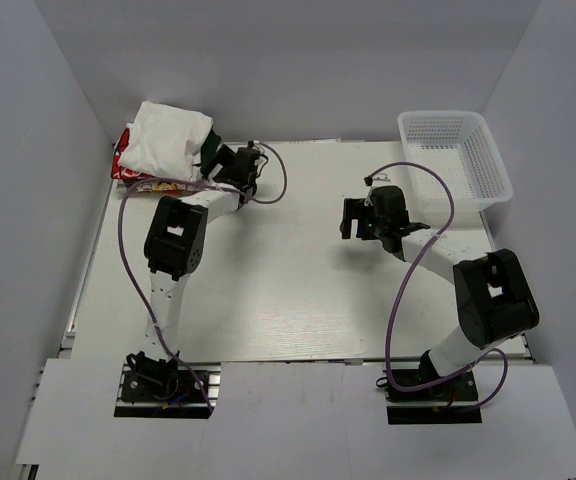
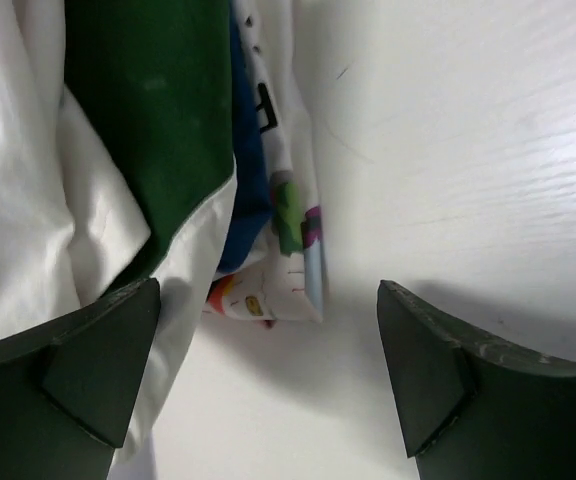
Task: Fold and stack the t-shirts
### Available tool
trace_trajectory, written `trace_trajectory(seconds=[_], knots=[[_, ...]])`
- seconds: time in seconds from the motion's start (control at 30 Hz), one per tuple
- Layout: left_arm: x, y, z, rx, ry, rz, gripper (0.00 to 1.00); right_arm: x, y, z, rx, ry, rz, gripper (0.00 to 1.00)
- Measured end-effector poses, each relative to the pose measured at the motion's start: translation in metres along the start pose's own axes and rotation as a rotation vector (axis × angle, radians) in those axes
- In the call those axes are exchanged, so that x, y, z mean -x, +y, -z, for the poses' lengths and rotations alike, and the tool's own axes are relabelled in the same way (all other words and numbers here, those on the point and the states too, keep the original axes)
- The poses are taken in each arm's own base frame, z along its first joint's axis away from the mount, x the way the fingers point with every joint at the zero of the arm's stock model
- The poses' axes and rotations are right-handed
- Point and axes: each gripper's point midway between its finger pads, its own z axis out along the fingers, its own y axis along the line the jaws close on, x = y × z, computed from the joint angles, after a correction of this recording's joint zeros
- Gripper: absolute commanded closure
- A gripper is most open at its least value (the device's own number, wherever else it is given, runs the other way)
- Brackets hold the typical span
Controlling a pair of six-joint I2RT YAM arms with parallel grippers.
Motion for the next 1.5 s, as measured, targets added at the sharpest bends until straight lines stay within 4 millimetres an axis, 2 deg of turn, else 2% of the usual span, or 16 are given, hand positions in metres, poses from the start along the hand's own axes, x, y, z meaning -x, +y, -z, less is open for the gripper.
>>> trace_trajectory(seconds=[0.07, 0.13, 0.33, 0.47, 0.7, 0.83, 0.93, 1.0, 1.1, 1.27, 1.4, 1.5], knots=[[-0.008, -0.002, 0.003, 0.062, 0.006, -0.059, 0.01, -0.001, 0.000, 0.000, 0.000, 0.002, 0.001, 0.10], [-0.012, 0.006, 0.006, 0.154, 0.006, -0.101, 0.01, -0.003, -0.001, -0.002, -0.002, 0.008, 0.001, 0.10], [0.013, 0.060, 0.028, 0.432, -0.053, -0.033, 0.01, -0.007, -0.002, -0.004, -0.005, 0.021, 0.002, 0.10], [0.015, 0.076, 0.034, 0.496, -0.058, 0.001, 0.01, -0.008, -0.002, -0.005, -0.005, 0.025, 0.005, 0.10], [0.009, 0.083, 0.023, 0.484, -0.042, 0.022, 0.01, -0.011, -0.003, -0.006, -0.007, 0.033, 0.005, 0.10], [0.028, 0.086, 0.004, 0.364, -0.077, 0.087, 0.01, -0.012, -0.002, -0.007, -0.004, 0.037, 0.004, 0.10], [0.044, 0.096, -0.002, 0.316, -0.118, 0.152, 0.01, -0.014, -0.003, -0.008, -0.006, 0.043, 0.004, 0.10], [0.047, 0.100, -0.006, 0.298, -0.128, 0.178, 0.01, -0.014, -0.003, -0.008, -0.007, 0.044, 0.005, 0.10], [0.042, 0.097, -0.015, 0.255, -0.116, 0.195, 0.01, -0.014, -0.004, -0.008, -0.011, 0.044, 0.005, 0.10], [0.027, 0.072, -0.029, 0.146, -0.087, 0.171, 0.01, -0.014, -0.004, -0.009, -0.011, 0.046, 0.005, 0.10], [0.021, 0.050, -0.032, 0.052, -0.073, 0.158, 0.01, -0.014, -0.004, -0.010, -0.012, 0.050, 0.005, 0.10], [0.018, 0.043, -0.032, 0.017, -0.066, 0.155, 0.01, -0.014, -0.004, -0.010, -0.012, 0.050, 0.005, 0.10]])
